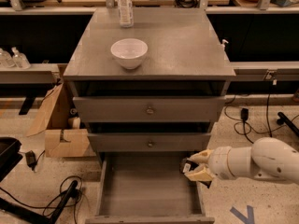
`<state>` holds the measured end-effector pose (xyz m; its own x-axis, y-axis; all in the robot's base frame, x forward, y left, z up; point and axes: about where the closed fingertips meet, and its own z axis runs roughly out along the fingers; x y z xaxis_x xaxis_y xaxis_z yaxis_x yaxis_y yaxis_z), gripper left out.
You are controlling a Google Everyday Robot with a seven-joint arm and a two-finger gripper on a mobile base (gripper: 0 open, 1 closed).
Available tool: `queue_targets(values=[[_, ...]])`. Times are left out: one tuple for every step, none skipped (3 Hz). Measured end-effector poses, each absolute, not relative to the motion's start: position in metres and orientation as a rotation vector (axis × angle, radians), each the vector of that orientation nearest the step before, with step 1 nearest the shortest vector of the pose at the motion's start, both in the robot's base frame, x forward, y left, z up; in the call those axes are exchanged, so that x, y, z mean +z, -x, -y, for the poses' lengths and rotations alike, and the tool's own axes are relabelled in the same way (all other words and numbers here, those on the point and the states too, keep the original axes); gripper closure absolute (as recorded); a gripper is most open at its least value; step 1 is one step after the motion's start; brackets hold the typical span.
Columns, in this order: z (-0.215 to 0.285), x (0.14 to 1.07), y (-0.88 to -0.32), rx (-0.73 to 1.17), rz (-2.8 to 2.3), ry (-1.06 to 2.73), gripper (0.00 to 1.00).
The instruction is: Pick rxbar chocolate from bottom drawer and place on counter
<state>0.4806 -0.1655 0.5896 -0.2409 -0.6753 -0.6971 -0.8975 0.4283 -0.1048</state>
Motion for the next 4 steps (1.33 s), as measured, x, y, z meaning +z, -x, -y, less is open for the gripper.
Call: queue_targets(values=[[0.181,0.61,-0.478,0.399,-1.981,1.273,1.0],[0.181,0.61,-0.478,0.399,-1.981,1.273,1.0],[0.176,0.652,-0.493,0.357,-1.978,1.285,1.0],[0.168,0.734,-0.524,0.276,-1.983,1.304,1.0]])
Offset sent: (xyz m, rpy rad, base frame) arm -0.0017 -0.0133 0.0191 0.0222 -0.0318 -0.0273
